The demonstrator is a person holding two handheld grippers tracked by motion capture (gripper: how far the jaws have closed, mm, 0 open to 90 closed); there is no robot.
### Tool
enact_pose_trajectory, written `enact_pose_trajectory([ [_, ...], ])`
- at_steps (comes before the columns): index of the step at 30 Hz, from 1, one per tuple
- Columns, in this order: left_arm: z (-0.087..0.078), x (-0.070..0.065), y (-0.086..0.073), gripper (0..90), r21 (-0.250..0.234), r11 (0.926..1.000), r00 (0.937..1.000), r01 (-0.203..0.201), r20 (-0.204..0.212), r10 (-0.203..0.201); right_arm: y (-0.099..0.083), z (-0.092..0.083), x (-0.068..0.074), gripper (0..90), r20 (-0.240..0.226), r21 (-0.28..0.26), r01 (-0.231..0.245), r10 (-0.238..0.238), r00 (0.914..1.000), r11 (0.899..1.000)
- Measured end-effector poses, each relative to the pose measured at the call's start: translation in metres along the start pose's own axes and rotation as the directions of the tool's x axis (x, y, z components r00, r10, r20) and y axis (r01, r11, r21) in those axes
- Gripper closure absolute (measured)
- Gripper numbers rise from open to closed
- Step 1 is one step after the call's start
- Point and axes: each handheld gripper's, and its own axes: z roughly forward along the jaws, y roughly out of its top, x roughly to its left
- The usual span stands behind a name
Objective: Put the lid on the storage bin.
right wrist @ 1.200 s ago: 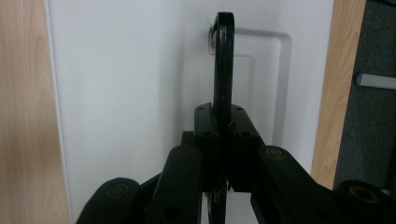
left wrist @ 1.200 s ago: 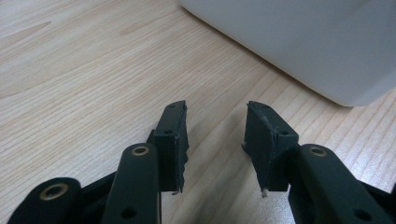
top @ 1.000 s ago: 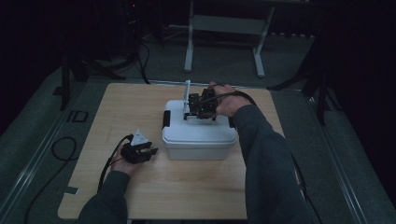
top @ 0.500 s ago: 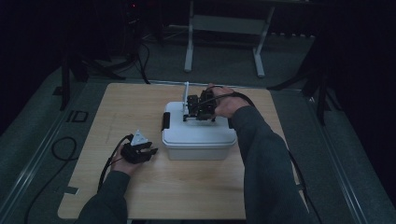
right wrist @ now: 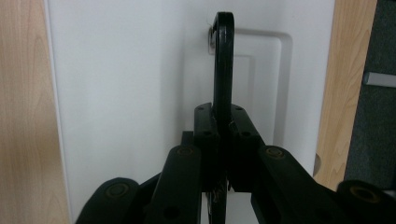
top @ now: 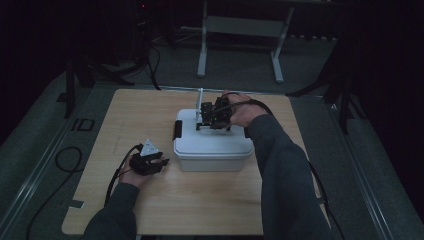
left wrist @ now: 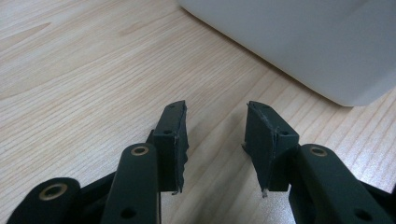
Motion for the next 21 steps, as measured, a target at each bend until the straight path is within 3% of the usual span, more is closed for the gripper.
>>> enact_pose_trajectory([
  [12,0.0,-0.0003,0.0001,58.6,0.0,1.0,1.0,-0.003,0.0,0.003,-0.003,0.0005,0.0018,81.3,0.003,-0.012,0.001,-0.001,1.0,1.0],
  [14,0.0,-0.0002,0.0001,58.5,0.0,1.0,1.0,-0.004,0.0,0.004,-0.0042,0.0023,0.0034,72.9,0.007,0.0,-0.003,0.003,1.0,1.0],
  [21,0.0001,-0.0003,0.0001,58.4,0.0,1.0,1.0,-0.004,0.0,0.004,-0.004,0.0006,0.0039,57.1,0.014,-0.016,-0.028,0.028,0.9995,0.999],
])
